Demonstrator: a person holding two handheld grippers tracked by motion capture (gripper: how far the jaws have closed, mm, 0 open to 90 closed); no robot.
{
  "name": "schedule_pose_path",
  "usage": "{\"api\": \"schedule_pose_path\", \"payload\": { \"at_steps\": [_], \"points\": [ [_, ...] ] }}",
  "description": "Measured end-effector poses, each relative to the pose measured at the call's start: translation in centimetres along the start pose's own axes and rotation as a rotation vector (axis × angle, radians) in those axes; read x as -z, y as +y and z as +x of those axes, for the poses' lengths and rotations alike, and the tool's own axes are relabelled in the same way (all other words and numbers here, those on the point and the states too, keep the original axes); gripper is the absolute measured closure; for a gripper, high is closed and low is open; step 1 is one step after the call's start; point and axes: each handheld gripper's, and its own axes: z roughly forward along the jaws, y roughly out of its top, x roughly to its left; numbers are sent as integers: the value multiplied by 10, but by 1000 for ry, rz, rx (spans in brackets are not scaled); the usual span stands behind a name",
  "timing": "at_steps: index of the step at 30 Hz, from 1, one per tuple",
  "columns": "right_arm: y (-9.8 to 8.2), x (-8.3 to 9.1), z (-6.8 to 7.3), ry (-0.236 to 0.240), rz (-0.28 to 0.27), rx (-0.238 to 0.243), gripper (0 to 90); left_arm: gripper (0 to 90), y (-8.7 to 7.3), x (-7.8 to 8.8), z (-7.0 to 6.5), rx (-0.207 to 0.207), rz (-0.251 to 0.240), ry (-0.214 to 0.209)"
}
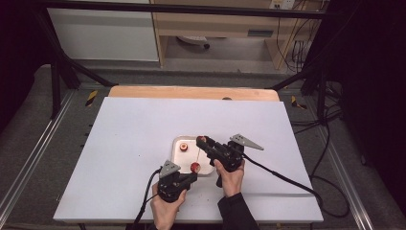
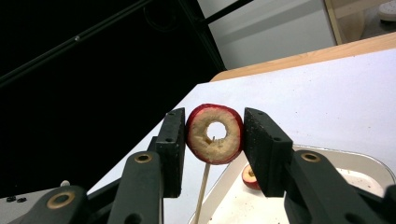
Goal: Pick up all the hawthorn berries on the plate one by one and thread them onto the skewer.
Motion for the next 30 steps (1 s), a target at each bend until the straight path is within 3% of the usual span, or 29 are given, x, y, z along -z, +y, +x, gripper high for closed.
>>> {"api": "schedule_pose_path", "payload": {
  "at_steps": [9,13,17,22,27,30],
  "points": [
    [6,3,-1,-4,81,-48,607,882,-2,6,3,-45,-3,29],
    [3,2,-1,0,95,-59,608,882,-3,4,3,-45,0,32],
    [2,2,-1,1,93,-46,608,882,-3,3,3,-40,7,28],
    [5,4,-1,8,118,-31,609,882,-4,2,2,-62,8,23],
    [9,6,-2,10,140,-52,608,883,-3,2,0,-75,1,27],
    [11,7,-2,15,137,-44,608,883,-2,2,0,-62,-7,14]
  ]
}}
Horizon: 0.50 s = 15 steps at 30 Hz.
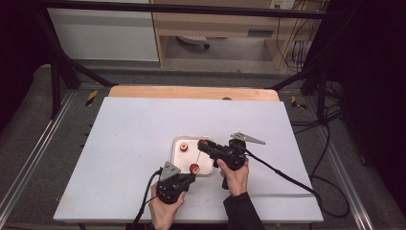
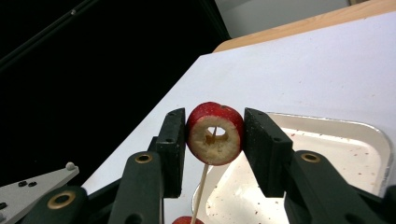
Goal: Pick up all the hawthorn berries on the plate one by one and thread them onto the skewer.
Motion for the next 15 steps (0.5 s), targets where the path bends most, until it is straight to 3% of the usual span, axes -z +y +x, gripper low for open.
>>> {"api": "schedule_pose_path", "payload": {
  "at_steps": [5,8,15],
  "points": [
    [-3,0,2,6,-22,-2,609,883,-2,-4,-1,27,-6,-31],
    [-1,1,2,0,-27,6,610,882,-1,-1,-2,31,-36,-20],
    [-4,-3,1,24,-67,41,611,883,1,2,-1,45,-30,-30]
  ]
}}
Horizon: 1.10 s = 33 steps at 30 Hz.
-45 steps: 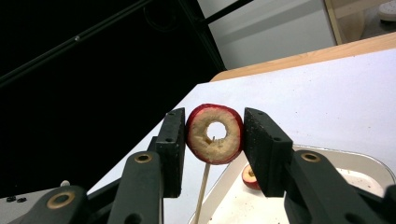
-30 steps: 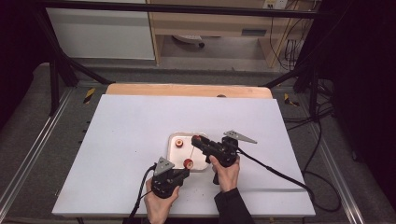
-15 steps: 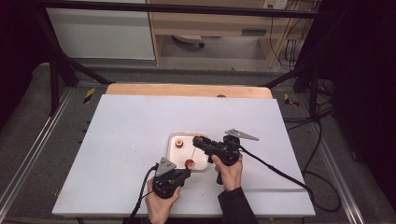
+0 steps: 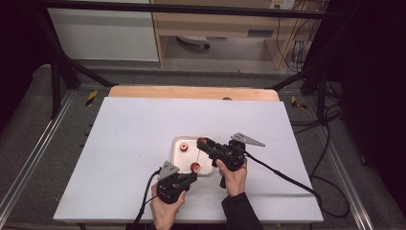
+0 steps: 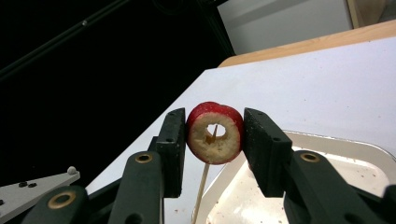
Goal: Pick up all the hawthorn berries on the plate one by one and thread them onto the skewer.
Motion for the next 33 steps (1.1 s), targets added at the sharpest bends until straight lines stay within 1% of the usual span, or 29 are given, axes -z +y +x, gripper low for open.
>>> {"api": "schedule_pose_path", "payload": {
  "at_steps": [3,4,8,10,12,14,18,21,23,25,27,29,33],
  "points": [
    [0,-1,0,2,-7,-5,611,884,1,3,1,2,-2,-2],
    [0,-1,0,1,-7,-4,611,885,1,3,2,5,-2,-10],
    [2,-2,-2,5,2,5,611,886,2,5,4,-7,4,-11],
    [4,-1,-3,-2,-8,16,612,886,1,5,3,-14,7,-13],
    [8,1,-3,6,-15,8,611,886,1,5,3,-16,-4,-14],
    [9,1,-3,9,1,-1,611,886,2,5,2,-18,-8,-14],
    [2,-2,-3,17,30,-6,611,885,1,2,1,-10,-6,-4],
    [-4,-5,-2,29,49,-16,611,885,2,4,3,12,-33,3],
    [-10,-6,-1,39,64,-24,610,885,4,3,4,23,-34,4],
    [-14,-6,1,44,78,-22,610,885,4,4,4,21,-37,8],
    [-19,-6,2,49,105,-28,610,885,5,4,5,23,-35,14],
    [-21,-7,2,46,106,-20,610,885,5,3,6,15,-31,16],
    [-23,-7,2,40,117,-18,610,885,5,1,7,16,-25,15]
  ]
}}
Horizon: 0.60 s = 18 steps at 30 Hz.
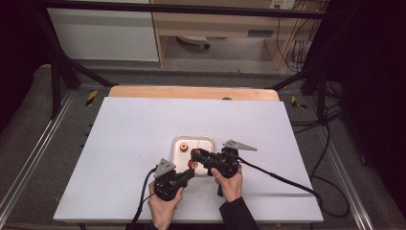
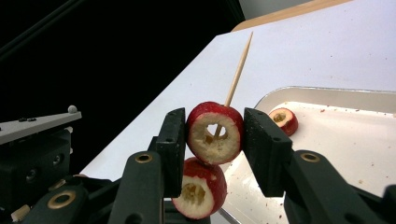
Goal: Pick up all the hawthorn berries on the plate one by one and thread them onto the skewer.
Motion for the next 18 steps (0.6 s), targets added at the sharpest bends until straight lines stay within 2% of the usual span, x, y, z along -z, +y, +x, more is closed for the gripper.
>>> {"api": "schedule_pose_path", "payload": {
  "at_steps": [6,10,12,15,18],
  "points": [
    [0,1,0,-7,9,6,592,885,-1,1,3,-23,4,7],
    [8,7,0,-43,7,43,451,884,-1,7,10,-47,7,29],
    [13,11,-1,-66,24,59,372,884,-2,11,14,-67,11,42],
    [20,13,-5,-96,66,85,278,884,-2,18,20,-113,25,70],
    [23,14,-10,-133,125,126,205,884,-4,26,26,-134,41,92]
  ]
}}
